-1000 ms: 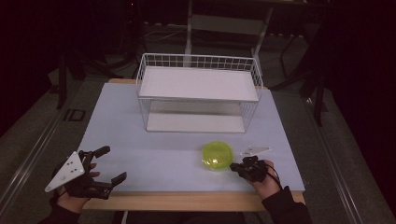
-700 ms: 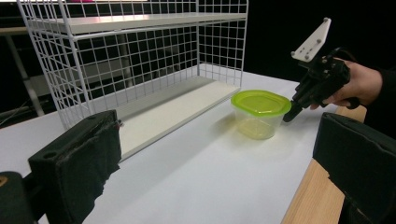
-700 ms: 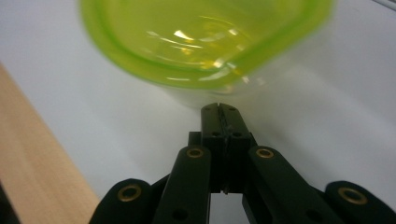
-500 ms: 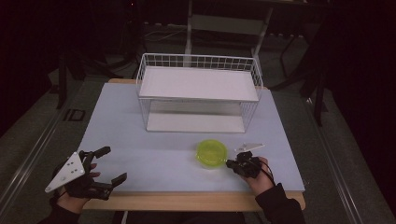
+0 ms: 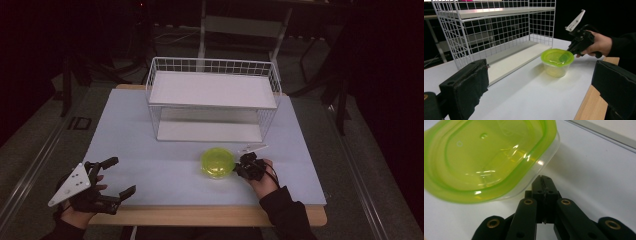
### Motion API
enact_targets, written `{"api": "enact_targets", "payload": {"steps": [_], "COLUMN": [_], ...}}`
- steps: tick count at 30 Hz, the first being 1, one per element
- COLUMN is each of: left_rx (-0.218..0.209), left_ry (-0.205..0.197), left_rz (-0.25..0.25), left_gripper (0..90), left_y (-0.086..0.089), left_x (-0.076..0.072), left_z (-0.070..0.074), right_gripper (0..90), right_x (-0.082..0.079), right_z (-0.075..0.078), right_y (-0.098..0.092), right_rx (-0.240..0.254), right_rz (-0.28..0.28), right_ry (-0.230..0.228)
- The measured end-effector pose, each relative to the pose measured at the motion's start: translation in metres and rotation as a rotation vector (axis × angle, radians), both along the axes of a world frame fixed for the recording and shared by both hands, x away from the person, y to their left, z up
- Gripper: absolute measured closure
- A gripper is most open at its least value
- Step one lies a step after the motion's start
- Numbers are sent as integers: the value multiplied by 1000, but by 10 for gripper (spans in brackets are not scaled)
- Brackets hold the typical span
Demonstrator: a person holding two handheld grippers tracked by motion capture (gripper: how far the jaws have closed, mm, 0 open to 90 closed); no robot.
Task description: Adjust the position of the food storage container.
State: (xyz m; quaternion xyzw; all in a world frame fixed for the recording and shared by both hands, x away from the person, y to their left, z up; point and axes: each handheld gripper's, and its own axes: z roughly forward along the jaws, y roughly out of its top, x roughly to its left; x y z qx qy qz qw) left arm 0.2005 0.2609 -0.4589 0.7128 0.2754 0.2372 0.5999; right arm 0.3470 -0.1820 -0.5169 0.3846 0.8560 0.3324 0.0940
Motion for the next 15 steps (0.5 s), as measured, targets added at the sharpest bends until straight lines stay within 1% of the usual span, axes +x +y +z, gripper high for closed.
{"api": "enact_targets", "payload": {"steps": [3,4,5,7,9,11,13,15], "left_rx": [-2,-2,2,0,1,0,-2,-4], "left_ry": [0,0,-1,0,-1,-1,2,5], "left_rz": [0,0,-1,-3,-3,-5,-9,-11], "left_gripper": [17,17,17,17,17,17,17,17], "left_y": [0,0,0,0,0,0,-1,-1], "left_x": [0,0,0,0,0,0,0,1], "left_z": [0,0,0,0,0,0,0,0], "right_gripper": [899,899,899,899,899,899,899,898], "right_x": [3,3,3,3,2,0,-1,-1], "right_z": [-3,-3,-4,-5,-6,-7,-6,-5], "right_y": [8,8,13,19,21,27,28,27], "right_rx": [-4,-4,1,2,5,8,-3,-3], "right_rz": [7,7,25,48,52,71,76,72], "right_ry": [10,10,23,24,23,33,26,22]}}
